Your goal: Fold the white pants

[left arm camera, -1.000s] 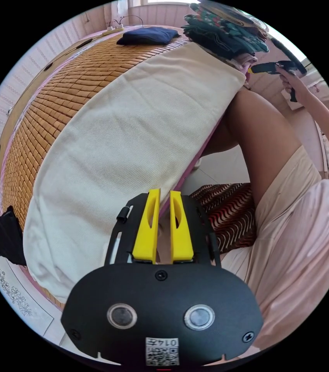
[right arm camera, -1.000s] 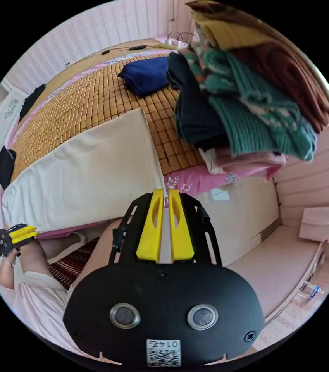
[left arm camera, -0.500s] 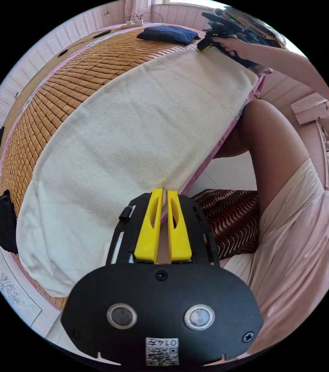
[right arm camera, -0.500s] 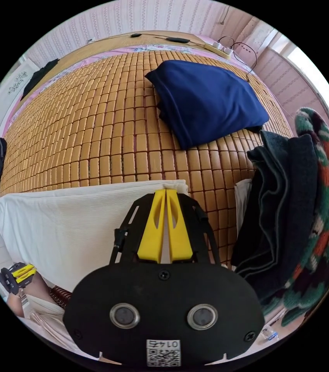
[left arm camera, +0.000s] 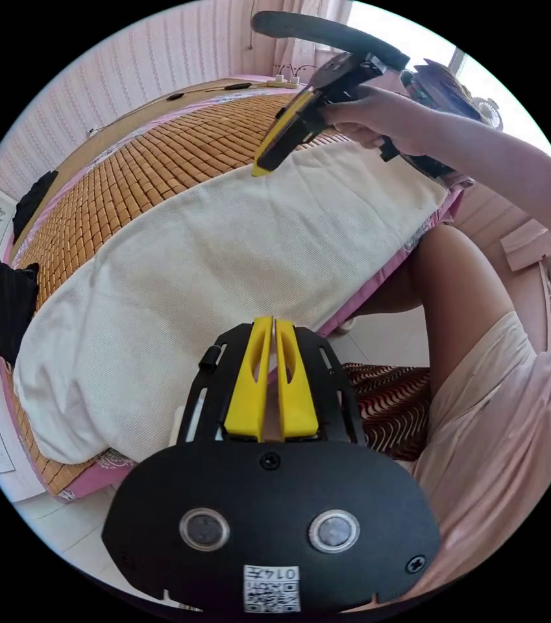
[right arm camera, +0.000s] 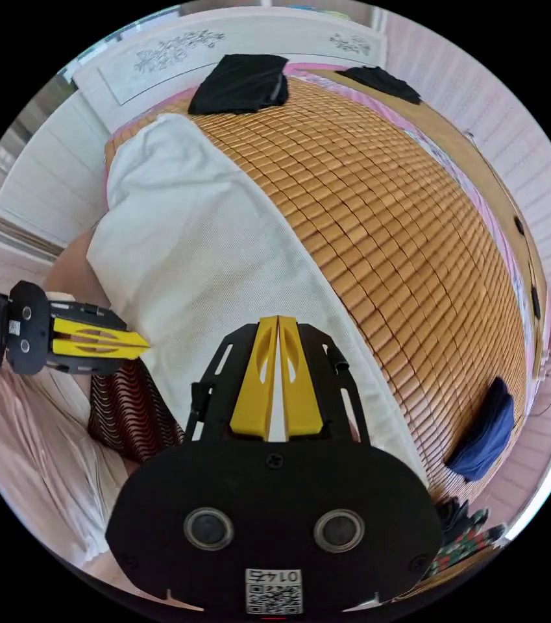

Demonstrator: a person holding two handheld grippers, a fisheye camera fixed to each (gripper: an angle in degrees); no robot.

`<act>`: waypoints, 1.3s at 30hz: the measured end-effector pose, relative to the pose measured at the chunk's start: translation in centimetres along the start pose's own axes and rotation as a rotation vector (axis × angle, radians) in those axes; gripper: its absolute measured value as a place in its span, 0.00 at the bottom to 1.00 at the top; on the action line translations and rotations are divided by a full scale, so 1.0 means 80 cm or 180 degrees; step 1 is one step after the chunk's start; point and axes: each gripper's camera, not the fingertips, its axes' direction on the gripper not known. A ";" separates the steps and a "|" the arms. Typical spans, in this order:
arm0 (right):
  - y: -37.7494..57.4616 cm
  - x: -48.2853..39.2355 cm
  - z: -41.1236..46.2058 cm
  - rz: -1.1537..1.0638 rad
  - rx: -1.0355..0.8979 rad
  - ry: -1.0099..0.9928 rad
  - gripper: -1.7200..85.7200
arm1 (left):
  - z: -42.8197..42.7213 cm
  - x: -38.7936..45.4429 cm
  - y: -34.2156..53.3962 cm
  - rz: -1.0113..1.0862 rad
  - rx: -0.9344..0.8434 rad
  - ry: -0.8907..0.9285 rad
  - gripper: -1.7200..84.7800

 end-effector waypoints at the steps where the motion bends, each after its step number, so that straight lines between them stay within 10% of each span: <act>1: -0.038 -0.008 0.011 0.0028 -0.0059 0.0003 0.02 | 0.008 -0.004 0.006 0.0008 -0.0039 -0.0055 0.01; 11: -0.201 -0.049 0.084 -0.0556 -0.1195 0.0181 0.01 | 0.008 -0.043 0.057 -0.0042 0.0055 -0.0230 0.01; 23: -0.307 -0.080 0.157 -0.0852 -0.1886 0.0762 0.01 | -0.054 -0.208 0.136 -0.0713 0.0472 0.0894 0.01; 31: -0.320 -0.085 0.175 -0.1051 -0.2048 0.0950 0.01 | -0.173 -0.552 0.423 -0.3716 0.1428 -0.0504 0.14; 39: -0.303 -0.053 0.171 -0.0971 -0.2007 0.0791 0.01 | -0.122 -0.659 0.485 -0.4122 0.1239 0.0492 0.10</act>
